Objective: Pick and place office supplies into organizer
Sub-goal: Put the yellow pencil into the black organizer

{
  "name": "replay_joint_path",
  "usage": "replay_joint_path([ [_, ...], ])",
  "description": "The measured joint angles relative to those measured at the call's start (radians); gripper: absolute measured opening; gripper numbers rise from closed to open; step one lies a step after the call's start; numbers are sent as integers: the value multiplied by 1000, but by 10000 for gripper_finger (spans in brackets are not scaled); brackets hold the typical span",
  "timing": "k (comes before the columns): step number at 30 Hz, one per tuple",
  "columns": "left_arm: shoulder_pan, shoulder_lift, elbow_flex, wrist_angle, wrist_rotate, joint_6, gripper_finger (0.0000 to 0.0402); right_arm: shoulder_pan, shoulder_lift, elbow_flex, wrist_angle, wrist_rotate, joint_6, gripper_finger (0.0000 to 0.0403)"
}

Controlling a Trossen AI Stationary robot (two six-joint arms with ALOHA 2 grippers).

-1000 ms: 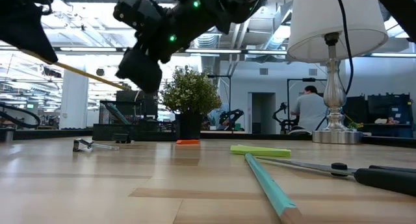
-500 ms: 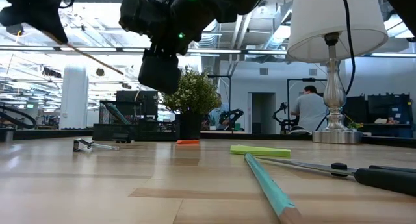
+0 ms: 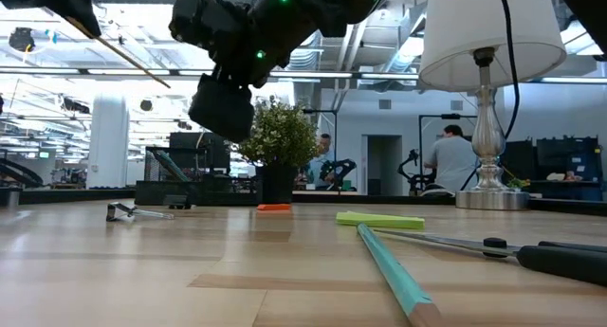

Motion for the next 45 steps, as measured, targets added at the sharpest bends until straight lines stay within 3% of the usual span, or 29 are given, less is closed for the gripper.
replay_joint_path([
  [7,131,169,0,149,24,300,2,2,0,0,14,-26,0,153],
  [11,248,245,0,223,147,492,2,1,0,0,9,10,2,151],
  [16,425,292,13,188,221,650,2,1,0,0,1,21,34,149],
  [21,558,307,47,183,373,912,2,-3,0,0,-11,20,71,150],
  [27,680,382,48,174,383,1174,2,-21,0,0,-19,17,135,148],
  [35,804,553,48,188,391,1335,2,-29,0,0,-26,17,157,150],
  [45,813,726,48,279,446,1423,31,-40,0,0,-102,17,240,143],
])
